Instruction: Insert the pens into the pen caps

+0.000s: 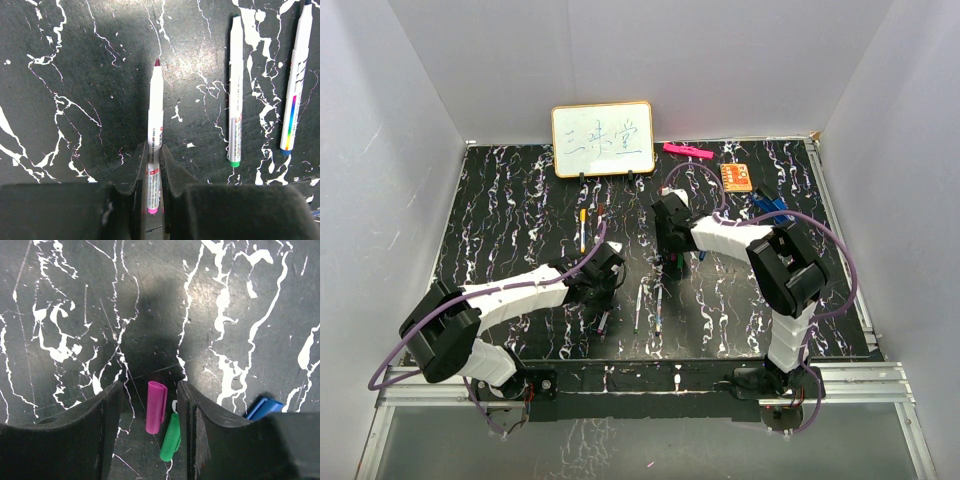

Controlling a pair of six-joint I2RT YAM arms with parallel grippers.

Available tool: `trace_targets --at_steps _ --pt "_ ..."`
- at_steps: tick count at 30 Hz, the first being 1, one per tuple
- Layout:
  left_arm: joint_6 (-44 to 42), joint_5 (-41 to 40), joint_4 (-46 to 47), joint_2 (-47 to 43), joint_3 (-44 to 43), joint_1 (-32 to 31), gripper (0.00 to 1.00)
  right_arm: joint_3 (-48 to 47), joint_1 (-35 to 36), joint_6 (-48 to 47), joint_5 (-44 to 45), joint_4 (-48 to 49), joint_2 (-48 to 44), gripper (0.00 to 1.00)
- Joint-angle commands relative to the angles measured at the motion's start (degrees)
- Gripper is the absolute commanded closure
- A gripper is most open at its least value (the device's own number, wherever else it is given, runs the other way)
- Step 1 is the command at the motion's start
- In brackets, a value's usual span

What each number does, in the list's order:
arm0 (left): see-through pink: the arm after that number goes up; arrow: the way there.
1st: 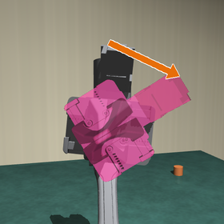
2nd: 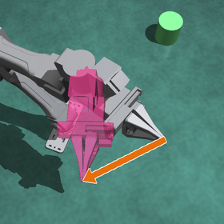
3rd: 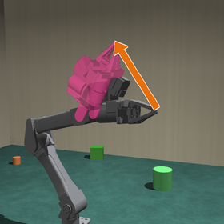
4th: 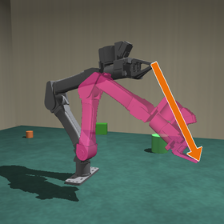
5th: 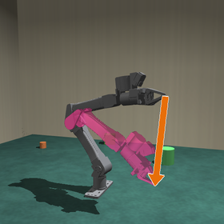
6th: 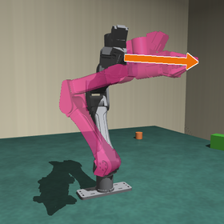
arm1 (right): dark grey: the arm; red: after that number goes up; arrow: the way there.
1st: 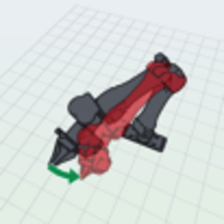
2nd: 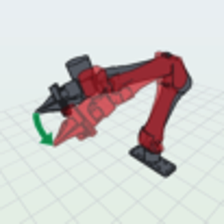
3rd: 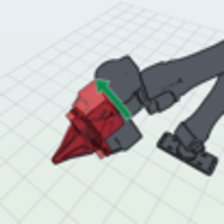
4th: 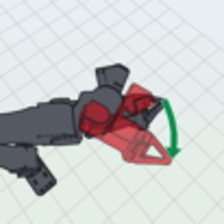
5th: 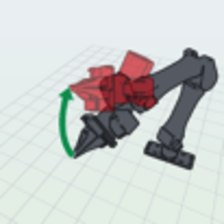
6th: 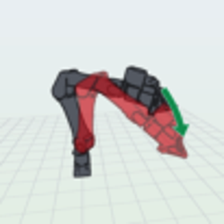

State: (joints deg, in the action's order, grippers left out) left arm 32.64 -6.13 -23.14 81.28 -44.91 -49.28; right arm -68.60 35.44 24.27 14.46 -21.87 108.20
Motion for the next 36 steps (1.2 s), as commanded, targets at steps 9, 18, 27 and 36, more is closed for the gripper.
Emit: trace_targets --at_steps 9,18,27,36 --pt "0.2 -0.7 -1.6 -0.6 -1.1 -0.2 1.00 0.0 2.6 1.0 0.9 -3.2 4.5 0.61" --pt "0.0 -0.6 -1.7 -0.2 -1.5 -0.2 1.00 1.9 2.6 2.4 0.8 -4.2 4.1 0.61" --pt "0.0 -0.6 -1.7 -0.1 -1.6 -0.2 1.00 3.6 2.7 3.2 0.7 -4.7 2.7 0.61" --pt "0.4 -0.3 -1.5 0.1 -1.2 -0.2 1.00 4.6 2.7 3.8 1.2 -5.4 2.0 0.61"
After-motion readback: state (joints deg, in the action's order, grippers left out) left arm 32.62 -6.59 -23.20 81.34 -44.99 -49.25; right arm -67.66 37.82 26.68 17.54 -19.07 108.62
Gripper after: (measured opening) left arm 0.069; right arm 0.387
